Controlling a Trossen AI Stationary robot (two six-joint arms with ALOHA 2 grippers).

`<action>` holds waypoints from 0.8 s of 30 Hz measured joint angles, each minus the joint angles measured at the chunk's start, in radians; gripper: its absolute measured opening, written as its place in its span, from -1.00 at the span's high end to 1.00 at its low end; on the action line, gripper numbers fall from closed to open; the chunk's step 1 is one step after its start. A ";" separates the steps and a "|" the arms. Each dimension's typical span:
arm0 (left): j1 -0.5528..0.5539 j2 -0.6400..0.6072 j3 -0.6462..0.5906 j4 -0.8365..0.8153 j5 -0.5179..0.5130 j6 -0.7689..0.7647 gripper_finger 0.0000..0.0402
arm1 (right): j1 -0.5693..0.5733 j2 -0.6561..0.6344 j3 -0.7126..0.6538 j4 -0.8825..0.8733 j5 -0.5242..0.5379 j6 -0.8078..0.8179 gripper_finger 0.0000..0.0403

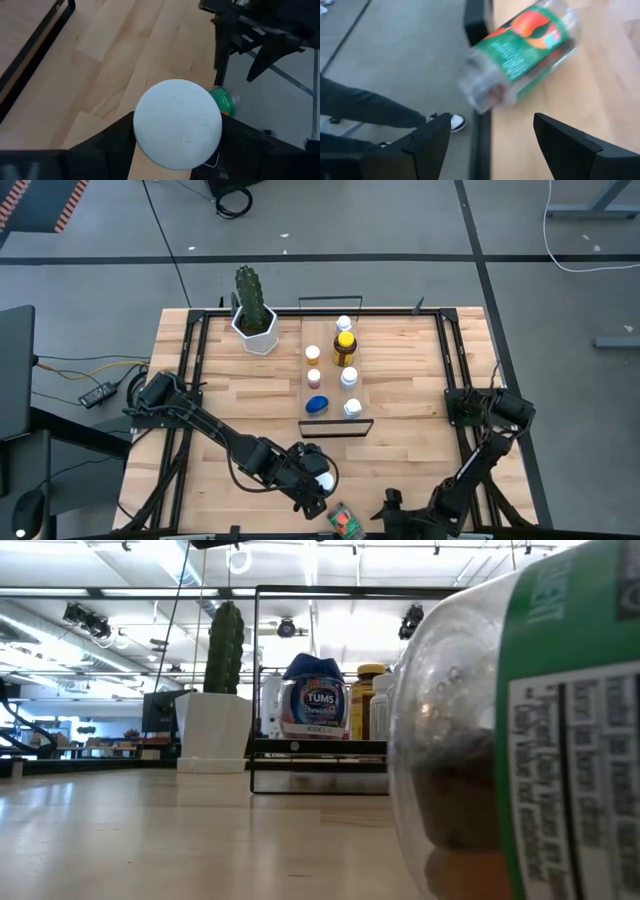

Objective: Pick and place medicine bottles onto shelf by color
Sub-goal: Close the lid of the green medicine bottle

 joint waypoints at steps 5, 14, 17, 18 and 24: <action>0.000 0.000 0.000 0.000 -0.002 0.000 -0.25 | -0.038 0.000 0.000 -0.009 0.000 -0.007 -0.45; 0.001 0.000 0.000 0.000 -0.014 -0.001 -0.24 | -0.022 0.000 0.000 0.003 -0.079 -0.037 -0.45; 0.003 0.000 0.000 0.000 -0.032 -0.001 -0.24 | -0.008 0.001 0.000 0.004 -0.045 -0.037 -0.45; 0.005 0.000 0.000 0.000 -0.033 -0.002 -0.23 | -0.008 0.005 0.000 0.010 -0.033 -0.037 -0.45; 0.008 0.000 0.000 0.000 -0.037 -0.020 -0.22 | -0.017 0.112 0.034 0.083 -0.072 -0.037 -0.45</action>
